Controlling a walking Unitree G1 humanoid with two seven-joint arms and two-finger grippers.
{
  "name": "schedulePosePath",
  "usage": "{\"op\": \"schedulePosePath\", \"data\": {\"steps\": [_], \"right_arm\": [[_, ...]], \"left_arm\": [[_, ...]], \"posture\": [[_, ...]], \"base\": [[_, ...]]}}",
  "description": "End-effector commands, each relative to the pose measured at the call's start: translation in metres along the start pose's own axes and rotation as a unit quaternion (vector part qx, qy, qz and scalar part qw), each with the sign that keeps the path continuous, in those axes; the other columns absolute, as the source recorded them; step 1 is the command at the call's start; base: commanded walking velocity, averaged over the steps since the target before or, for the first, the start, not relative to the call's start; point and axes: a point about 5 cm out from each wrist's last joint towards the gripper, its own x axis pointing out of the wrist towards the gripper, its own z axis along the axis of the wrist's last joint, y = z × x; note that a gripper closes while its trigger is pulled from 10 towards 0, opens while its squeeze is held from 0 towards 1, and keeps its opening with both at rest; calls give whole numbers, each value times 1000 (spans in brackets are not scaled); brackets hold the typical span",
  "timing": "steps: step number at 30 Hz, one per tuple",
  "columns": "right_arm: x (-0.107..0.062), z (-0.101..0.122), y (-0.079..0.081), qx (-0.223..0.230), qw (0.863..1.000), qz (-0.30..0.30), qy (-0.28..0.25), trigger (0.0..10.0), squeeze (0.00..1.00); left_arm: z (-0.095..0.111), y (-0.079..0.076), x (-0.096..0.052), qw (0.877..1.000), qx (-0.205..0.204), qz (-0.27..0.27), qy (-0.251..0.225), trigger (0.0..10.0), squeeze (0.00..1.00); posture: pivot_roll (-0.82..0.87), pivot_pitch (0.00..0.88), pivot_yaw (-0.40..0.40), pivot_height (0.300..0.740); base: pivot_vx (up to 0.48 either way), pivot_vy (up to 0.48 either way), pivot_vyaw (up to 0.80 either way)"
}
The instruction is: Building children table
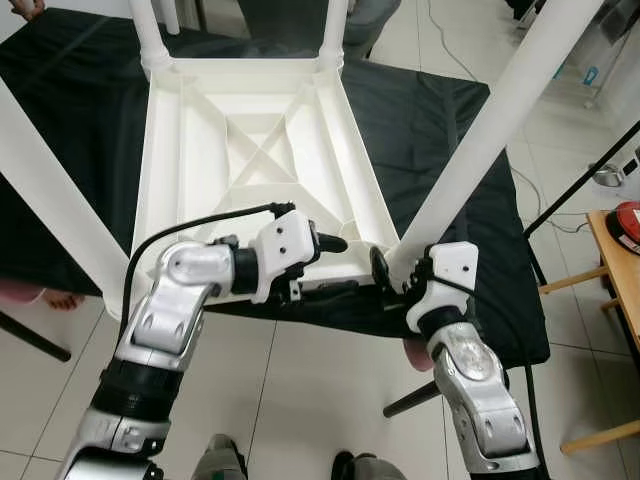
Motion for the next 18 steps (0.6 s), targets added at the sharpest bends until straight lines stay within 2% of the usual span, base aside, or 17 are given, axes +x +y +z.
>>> {"op": "schedulePosePath", "data": {"steps": [1, 3, 4, 5, 6, 7, 10, 11, 12, 13, 14, 17, 18], "right_arm": [[-6, -3, 2, -6, 1000, 23, 4, 10000, 0], [-6, -3, 2, -6, 1000, 23, 4, 10000, 0], [-9, -5, 1, -5, 999, 30, 11, 10000, 0], [-9, -5, 1, -5, 999, 30, 11, 10000, 0], [-12, -9, -3, -5, 999, 27, 18, 10000, 0], [-14, -11, -6, -6, 999, 23, 23, 10000, 0], [-14, -11, -6, -6, 999, 23, 23, 10000, 0], [-14, -12, -8, -7, 1000, 17, 25, 10000, 0], [-12, -11, -10, -8, 1000, 10, 23, 10000, 0], [-12, -11, -10, -8, 1000, 10, 23, 10000, 0], [-10, -10, -11, -8, 1000, 7, 20, 10000, 0], [-9, -9, -11, -8, 1000, 6, 18, 10000, 0], [-8, -9, -11, -9, 1000, 4, 17, 10000, 0]], "left_arm": [[-2, 12, -11, 964, -26, 266, 0, 10000, 827], [-2, 12, -11, 964, -26, 266, 0, 10000, 827], [-7, 2, -14, 960, -43, 276, 6, 10000, 0], [-7, 2, -14, 960, -43, 276, 6, 10000, 0], [-8, -16, -17, 967, -100, 236, -8, 10000, 0], [-8, -28, -18, 969, -139, 201, -22, 10000, 0], [-8, -28, -18, 969, -139, 201, -22, 10000, 0], [-4, -43, -20, 976, -168, 133, -38, 10000, 0], [-1, -59, -28, 978, -197, 46, -50, 10000, 0], [-1, -59, -28, 978, -197, 46, -50, 10000, 0], [-2, -68, -34, 977, -206, -4, -45, 10000, 0], [-5, -69, -38, 979, -203, -7, -32, 10000, 0], [-10, -60, -38, 981, -190, 47, -17, 10000, 0]], "posture": [[178, 142, -63, 740], [178, 142, -63, 740], [180, 139, -68, 740], [180, 139, -68, 740], [183, 131, -77, 740], [183, 131, -77, 740], [183, 131, -77, 740], [183, 131, -77, 740], [181, 122, -75, 740], [181, 122, -75, 740], [181, 122, -75, 740], [180, 120, -71, 740], [180, 120, -71, 740]], "base": [[0, 0, 0], [0, 0, 0], [0, 0, 0], [0, 0, 0], [0, 0, 0], [0, 0, 0], [0, 0, 0], [0, 0, 0], [0, 0, 0], [0, 0, 0], [0, 0, 0], [0, 0, 0], [0, 0, 0]]}}
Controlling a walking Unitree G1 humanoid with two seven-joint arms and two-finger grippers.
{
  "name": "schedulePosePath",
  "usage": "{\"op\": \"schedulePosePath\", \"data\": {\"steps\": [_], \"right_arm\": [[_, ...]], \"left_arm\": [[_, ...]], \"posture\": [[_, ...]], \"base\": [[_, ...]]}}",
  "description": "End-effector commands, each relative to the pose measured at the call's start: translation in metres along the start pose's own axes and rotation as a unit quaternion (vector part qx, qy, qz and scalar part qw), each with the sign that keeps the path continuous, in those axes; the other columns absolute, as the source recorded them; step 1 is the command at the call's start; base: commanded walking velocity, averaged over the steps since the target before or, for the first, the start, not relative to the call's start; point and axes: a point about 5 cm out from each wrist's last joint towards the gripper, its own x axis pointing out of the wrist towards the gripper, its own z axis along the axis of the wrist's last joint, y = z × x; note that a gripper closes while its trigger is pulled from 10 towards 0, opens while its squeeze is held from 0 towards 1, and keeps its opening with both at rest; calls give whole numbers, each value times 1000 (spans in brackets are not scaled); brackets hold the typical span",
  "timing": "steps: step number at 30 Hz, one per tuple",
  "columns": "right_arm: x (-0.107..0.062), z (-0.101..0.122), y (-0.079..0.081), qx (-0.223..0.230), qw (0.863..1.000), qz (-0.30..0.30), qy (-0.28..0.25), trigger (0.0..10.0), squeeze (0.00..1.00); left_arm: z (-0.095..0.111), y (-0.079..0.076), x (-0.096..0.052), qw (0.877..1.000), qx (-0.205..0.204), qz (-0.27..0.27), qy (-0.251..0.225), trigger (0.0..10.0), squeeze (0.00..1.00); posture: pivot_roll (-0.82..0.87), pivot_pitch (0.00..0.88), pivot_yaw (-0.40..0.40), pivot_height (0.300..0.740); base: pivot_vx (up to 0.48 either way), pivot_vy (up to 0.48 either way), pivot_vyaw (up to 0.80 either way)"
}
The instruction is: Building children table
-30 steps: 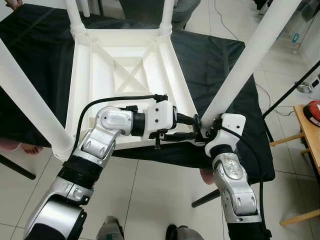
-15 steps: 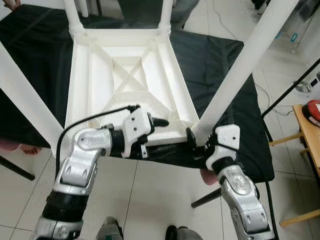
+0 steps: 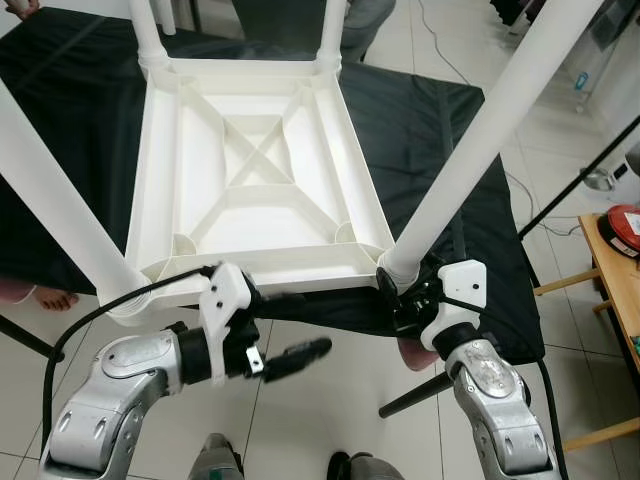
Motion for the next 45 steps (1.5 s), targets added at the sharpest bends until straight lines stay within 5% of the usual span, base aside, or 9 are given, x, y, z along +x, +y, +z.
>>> {"op": "schedulePosePath", "data": {"steps": [1, 8, 14, 24, 34, 37, 38, 40, 45], "right_arm": [[-1, -4, -3, -2, 1000, -13, 7, 10000, 0], [-1, -7, -8, -11, 999, -47, 13, 10000, 0], [3, -10, -8, -11, 998, -60, 16, 10000, 0], [5, -19, -9, -20, 997, -65, 32, 10000, 0], [16, -20, -1, -18, 998, -50, 30, 10000, 0], [18, -20, 0, -17, 998, -48, 26, 10000, 0], [18, -20, 0, -17, 998, -48, 26, 10000, 0], [19, -20, 0, -16, 998, -47, 25, 10000, 0], [20, -21, 0, -16, 998, -47, 24, 10000, 0]], "left_arm": [[0, 17, 0, 995, 34, 96, 3, 10000, 0], [-13, 37, -26, 927, 53, 369, 46, 10000, 0], [-28, 24, -50, 885, 31, 458, 78, 10000, 0], [-29, -29, -60, 914, -30, 402, 47, 10000, 0], [-30, -47, -89, 900, -74, 425, 62, 10000, 0], [-35, -36, -117, 834, -27, 544, 91, 10000, 0], [-35, -36, -117, 834, -27, 544, 91, 10000, 0], [-35, -27, -135, 774, 8, 623, 111, 10000, 0], [-27, -12, -143, 747, 33, 655, 108, 10000, 0]], "posture": [[180, 120, -71, 740], [181, 122, -59, 740], [192, 126, -54, 740], [216, 133, -47, 740], [266, 152, -50, 740], [273, 155, -50, 740], [273, 155, -50, 740], [273, 155, -50, 740], [271, 153, -61, 740]], "base": [[0, 0, 0], [0, 0, 0], [0, 0, 0], [0, 0, 0], [0, 0, 0], [0, 0, 0], [0, 0, 0], [0, 0, 0], [0, 0, 0]]}}
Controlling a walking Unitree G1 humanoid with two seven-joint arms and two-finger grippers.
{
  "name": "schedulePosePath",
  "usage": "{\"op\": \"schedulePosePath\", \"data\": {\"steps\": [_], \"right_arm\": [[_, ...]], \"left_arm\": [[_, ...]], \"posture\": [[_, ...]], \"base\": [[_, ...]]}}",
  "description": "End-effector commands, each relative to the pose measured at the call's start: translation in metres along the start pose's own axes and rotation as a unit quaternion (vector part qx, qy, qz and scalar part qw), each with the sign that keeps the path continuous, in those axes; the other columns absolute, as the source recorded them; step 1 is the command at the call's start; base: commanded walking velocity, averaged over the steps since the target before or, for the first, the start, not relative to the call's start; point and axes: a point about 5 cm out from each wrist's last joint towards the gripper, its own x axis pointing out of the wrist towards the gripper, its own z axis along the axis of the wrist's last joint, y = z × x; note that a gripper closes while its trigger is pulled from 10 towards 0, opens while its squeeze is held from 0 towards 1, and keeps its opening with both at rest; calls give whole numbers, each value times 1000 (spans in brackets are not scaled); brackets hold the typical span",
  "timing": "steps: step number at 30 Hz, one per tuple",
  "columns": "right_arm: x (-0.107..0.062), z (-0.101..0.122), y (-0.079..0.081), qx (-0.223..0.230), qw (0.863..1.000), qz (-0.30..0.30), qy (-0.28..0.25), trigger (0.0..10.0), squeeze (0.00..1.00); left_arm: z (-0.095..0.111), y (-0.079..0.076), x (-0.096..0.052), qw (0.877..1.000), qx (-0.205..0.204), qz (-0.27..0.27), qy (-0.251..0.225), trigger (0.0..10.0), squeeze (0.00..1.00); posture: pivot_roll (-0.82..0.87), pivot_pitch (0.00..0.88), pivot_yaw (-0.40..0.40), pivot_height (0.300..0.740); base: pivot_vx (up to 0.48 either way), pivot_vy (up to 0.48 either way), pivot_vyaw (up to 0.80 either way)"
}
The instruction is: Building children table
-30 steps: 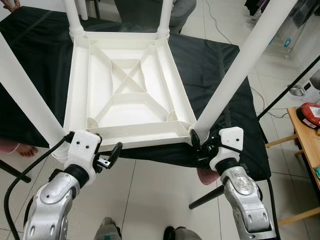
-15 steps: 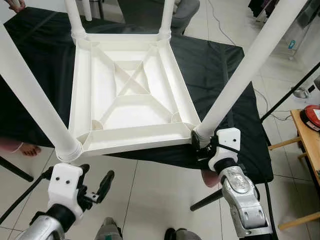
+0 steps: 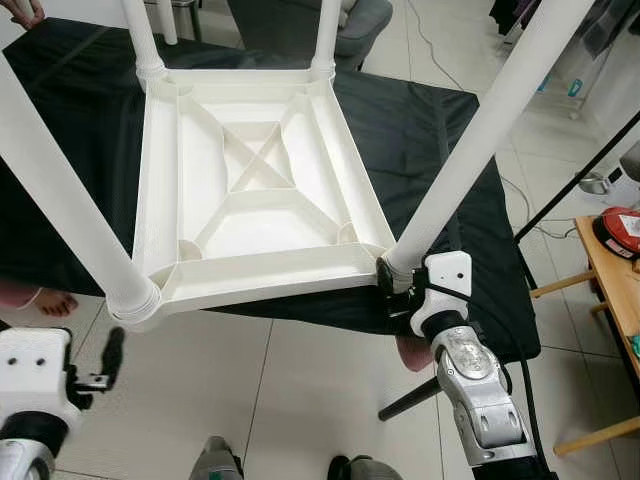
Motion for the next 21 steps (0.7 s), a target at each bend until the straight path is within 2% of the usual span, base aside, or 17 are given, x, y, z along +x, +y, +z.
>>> {"op": "schedulePosePath", "data": {"steps": [1, 3, 5, 8, 9, 11, 13, 14, 15, 16, 17, 19, 20, 21], "right_arm": [[1, -6, 0, -1, 1000, 0, 12, 10000, 0], [2, -6, -1, -2, 1000, -2, 12, 10000, 0], [2, -6, -1, -2, 1000, -2, 12, 10000, 0], [2, -6, -6, -7, 1000, -11, 10, 10000, 0], [2, -6, -6, -7, 1000, -11, 10, 10000, 0], [2, -5, -11, -10, 1000, -24, 9, 10000, 0], [2, -5, -11, -10, 1000, -24, 9, 10000, 0], [2, -5, -15, -11, 999, -32, 7, 10000, 0], [2, -5, -15, -11, 999, -32, 7, 10000, 0], [2, -4, -18, -13, 999, -39, 6, 10000, 0], [2, -4, -18, -13, 999, -39, 6, 10000, 0], [3, -2, -25, -18, 998, -55, 1, 10000, 0], [3, -2, -25, -18, 998, -55, 1, 10000, 0], [3, -1, -28, -19, 998, -59, -1, 10000, 0]], "left_arm": [[-3, 3, 4, 1000, -4, 21, 6, 10000, 0], [9, 2, 25, 999, -24, 21, -24, 10000, 0], [9, 2, 25, 999, -24, 21, -24, 10000, 0], [25, -20, 46, 997, -41, -32, -59, 10000, 0], [25, -20, 46, 997, -41, -32, -59, 10000, 0], [31, -30, 58, 996, -45, -37, -69, 10000, 0], [31, -30, 58, 996, -45, -37, -69, 10000, 0], [34, -38, 64, 995, -51, -43, -73, 10000, 0], [34, -38, 64, 995, -51, -43, -73, 10000, 0], [37, -48, 70, 995, -52, -52, -71, 10000, 0], [37, -48, 70, 995, -52, -52, -71, 10000, 0], [43, -76, 90, 994, -73, -74, -46, 10000, 0], [43, -76, 90, 994, -73, -74, -46, 10000, 0], [48, -89, 99, 992, -77, -86, -41, 10000, 0]], "posture": [[271, 153, -61, 740], [265, 151, -64, 740], [265, 151, -64, 740], [246, 146, -58, 740], [246, 146, -58, 740], [238, 143, -55, 740], [238, 143, -55, 740], [238, 143, -55, 740], [238, 143, -55, 740], [229, 141, -52, 740], [229, 141, -52, 740], [209, 134, -55, 740], [209, 134, -55, 740], [209, 134, -55, 740]], "base": [[0, 0, 0], [0, 0, 0], [0, 0, 0], [0, 0, 0], [0, 0, 0], [0, 0, 0], [0, 0, 0], [0, 0, 0], [0, 0, 0], [0, 0, 0], [0, 0, 0], [0, 0, 0], [0, 0, 0], [0, 0, 0]]}}
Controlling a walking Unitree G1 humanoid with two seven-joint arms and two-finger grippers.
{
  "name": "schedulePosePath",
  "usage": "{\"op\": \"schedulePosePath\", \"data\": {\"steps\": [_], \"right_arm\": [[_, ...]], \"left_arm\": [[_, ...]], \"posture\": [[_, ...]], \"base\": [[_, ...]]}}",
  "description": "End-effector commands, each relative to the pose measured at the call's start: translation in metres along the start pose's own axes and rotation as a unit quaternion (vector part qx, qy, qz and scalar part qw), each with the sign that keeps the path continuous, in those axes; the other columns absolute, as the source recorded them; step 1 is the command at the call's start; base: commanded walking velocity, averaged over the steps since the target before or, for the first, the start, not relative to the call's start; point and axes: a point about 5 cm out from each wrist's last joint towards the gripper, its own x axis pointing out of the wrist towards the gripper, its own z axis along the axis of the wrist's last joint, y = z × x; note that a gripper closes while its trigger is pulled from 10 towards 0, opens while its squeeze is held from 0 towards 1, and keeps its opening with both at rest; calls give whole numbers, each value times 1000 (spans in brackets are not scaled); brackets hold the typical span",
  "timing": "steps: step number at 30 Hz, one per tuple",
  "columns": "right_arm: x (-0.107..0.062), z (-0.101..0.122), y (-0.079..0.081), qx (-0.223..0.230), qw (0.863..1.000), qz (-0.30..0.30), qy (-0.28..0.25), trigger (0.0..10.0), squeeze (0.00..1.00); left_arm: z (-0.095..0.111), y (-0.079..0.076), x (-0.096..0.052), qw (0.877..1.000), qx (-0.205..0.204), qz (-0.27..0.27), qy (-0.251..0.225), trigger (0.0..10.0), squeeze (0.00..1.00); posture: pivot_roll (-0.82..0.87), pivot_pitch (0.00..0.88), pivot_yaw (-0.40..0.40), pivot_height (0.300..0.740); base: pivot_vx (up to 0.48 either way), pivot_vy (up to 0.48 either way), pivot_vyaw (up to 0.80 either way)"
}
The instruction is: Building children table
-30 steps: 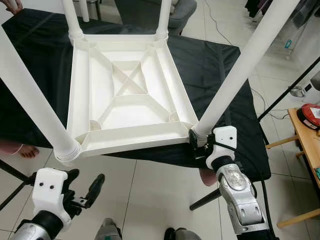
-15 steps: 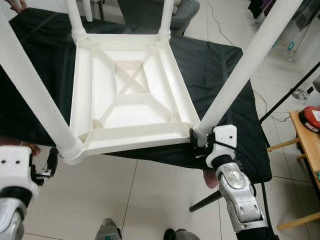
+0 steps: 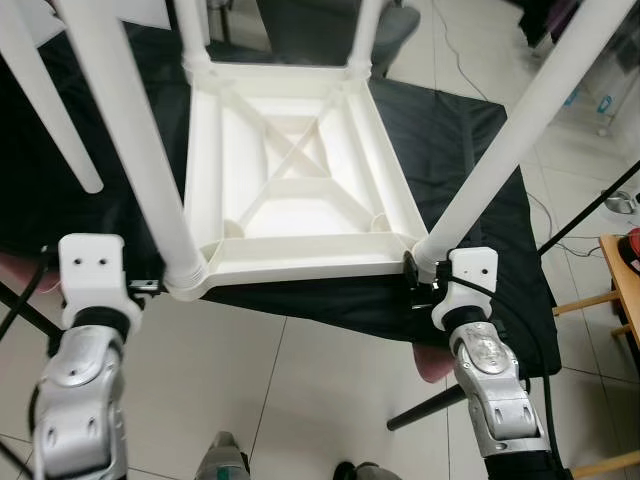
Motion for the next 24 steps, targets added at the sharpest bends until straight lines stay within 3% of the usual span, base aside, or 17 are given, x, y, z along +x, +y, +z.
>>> {"op": "schedulePosePath", "data": {"steps": [1, 6, 9, 14, 18, 20, 24], "right_arm": [[0, 1, 1, 2, 1000, 6, -6, 10000, 0], [0, 1, -2, -4, 1000, 8, -8, 10000, 0], [-1, 2, -12, -15, 1000, 6, -10, 10000, 0], [-5, 3, -20, -31, 999, 9, -12, 10000, 0], [-6, 2, -24, -35, 999, 3, -11, 10000, 0], [-6, 1, -24, -35, 999, 1, -10, 10000, 0], [-4, 1, -22, -35, 999, 2, -10, 10000, 0]], "left_arm": [[-4, -42, 19, 997, -12, -73, 31, 10000, 0], [1, -55, 33, 996, -15, -83, 31, 10000, 0], [17, -69, 62, 996, -22, -83, 16, 10000, 0], [24, -64, 78, 998, -7, -60, 12, 10000, 0], [20, -56, 77, 999, 6, -46, 14, 10000, 0], [10, -51, 68, 998, 36, -58, 10, 10000, 0], [6, -50, 63, 997, 47, -67, 9, 10000, 0]], "posture": [[199, 131, -56, 740], [186, 127, -60, 740], [168, 121, -57, 740], [146, 117, -46, 740], [141, 115, -44, 740], [154, 111, -54, 740], [154, 111, -54, 740]], "base": [[0, 0, 0], [0, 0, 0], [0, 0, 0], [0, 0, 0], [0, 0, 0], [0, 0, 0], [0, 0, 0]]}}
